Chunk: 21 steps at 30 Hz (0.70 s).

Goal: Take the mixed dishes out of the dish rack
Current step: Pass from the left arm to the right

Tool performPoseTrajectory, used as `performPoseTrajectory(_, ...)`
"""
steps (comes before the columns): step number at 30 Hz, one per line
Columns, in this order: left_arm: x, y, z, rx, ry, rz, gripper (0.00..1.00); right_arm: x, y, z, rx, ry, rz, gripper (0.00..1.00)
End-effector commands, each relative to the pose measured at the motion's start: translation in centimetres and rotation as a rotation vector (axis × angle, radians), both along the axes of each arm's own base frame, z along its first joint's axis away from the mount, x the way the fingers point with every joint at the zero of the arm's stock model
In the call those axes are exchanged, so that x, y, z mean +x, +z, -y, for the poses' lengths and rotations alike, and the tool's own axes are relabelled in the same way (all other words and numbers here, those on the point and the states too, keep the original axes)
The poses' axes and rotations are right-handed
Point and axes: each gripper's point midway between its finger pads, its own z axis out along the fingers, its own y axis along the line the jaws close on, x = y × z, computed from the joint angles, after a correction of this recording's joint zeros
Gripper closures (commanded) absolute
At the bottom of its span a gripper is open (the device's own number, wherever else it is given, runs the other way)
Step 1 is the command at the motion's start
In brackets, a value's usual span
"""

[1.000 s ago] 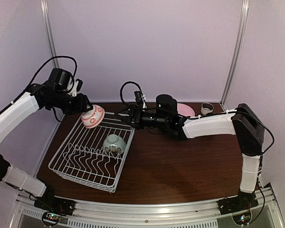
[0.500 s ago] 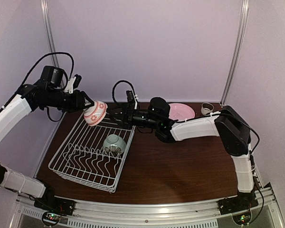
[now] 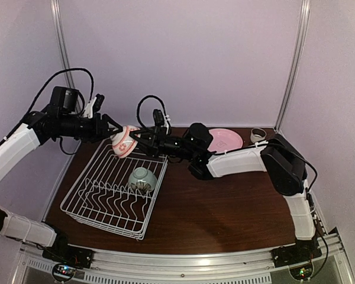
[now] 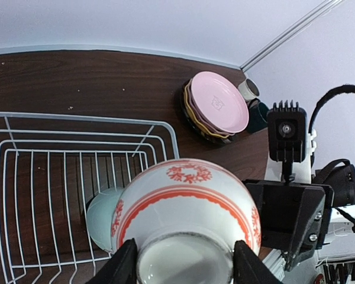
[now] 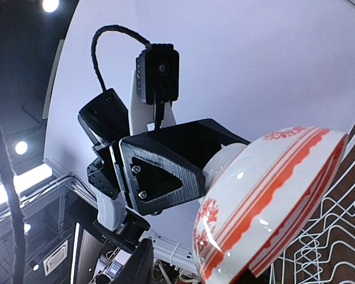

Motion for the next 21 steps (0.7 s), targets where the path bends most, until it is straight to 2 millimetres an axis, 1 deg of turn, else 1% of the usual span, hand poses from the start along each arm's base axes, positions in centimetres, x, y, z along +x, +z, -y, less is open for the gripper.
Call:
performPoseTrajectory(1, 0.3, 2.6, 0.8, -0.088, -0.028, 0.091, 0.75, -1.7, 3.6, 0.9, 0.135, 0.057, 0.041, 0.71)
performPoseTrajectory(2, 0.3, 2.6, 0.9, -0.097, -0.031, 0.09, 0.75, -1.7, 3.8, 1.0, 0.144, 0.06, 0.039, 0.74)
performPoseTrajectory(5, 0.2, 2.8, 1.0, -0.11, -0.034, 0.095, 0.75, -1.9, 4.3, 1.1, 0.155, 0.068, 0.041, 0.89)
performPoseTrajectory(7, 0.2, 2.7, 1.1, -0.114, -0.039, 0.094, 0.74, -2.0, 4.6, 1.2, 0.155, 0.07, 0.042, 0.98)
performPoseTrajectory(8, 0.2, 2.8, 1.2, -0.116, -0.04, 0.094, 0.72, -2.1, 4.7, 1.2, 0.155, 0.069, 0.044, 1.0)
performPoseTrajectory(9, 0.2, 2.8, 1.2, -0.118, -0.04, 0.096, 0.69, -2.0, 4.8, 1.3, 0.153, 0.067, 0.044, 1.0)
performPoseTrajectory(11, 0.2, 3.0, 1.1, -0.12, -0.037, 0.101, 0.6, -2.0, 5.2, 1.6, 0.151, 0.054, 0.053, 1.0)
performPoseTrajectory(15, 0.3, 3.4, 0.7, -0.114, -0.014, 0.115, 0.33, -1.9, 5.8, 2.6, 0.124, 0.015, 0.075, 1.0)
performPoseTrajectory(17, 0.4, 3.8, 0.4, -0.105, 0.003, 0.129, 0.24, -1.9, 5.8, 3.4, 0.105, -0.001, 0.082, 1.0)
performPoseTrajectory(18, 0.4, 3.9, 0.3, -0.099, 0.008, 0.132, 0.16, -1.8, 5.8, 3.8, 0.09, -0.013, 0.087, 1.0)
performPoseTrajectory(19, 0.5, 3.9, 0.2, -0.092, 0.014, 0.133, 0.05, -1.5, 5.5, 4.3, 0.063, -0.027, 0.089, 1.0)
performPoseTrajectory(21, 0.7, 4.0, -0.1, -0.08, 0.032, 0.14, 0.03, -1.5, 5.3, 5.2, 0.019, -0.048, 0.103, 1.0)
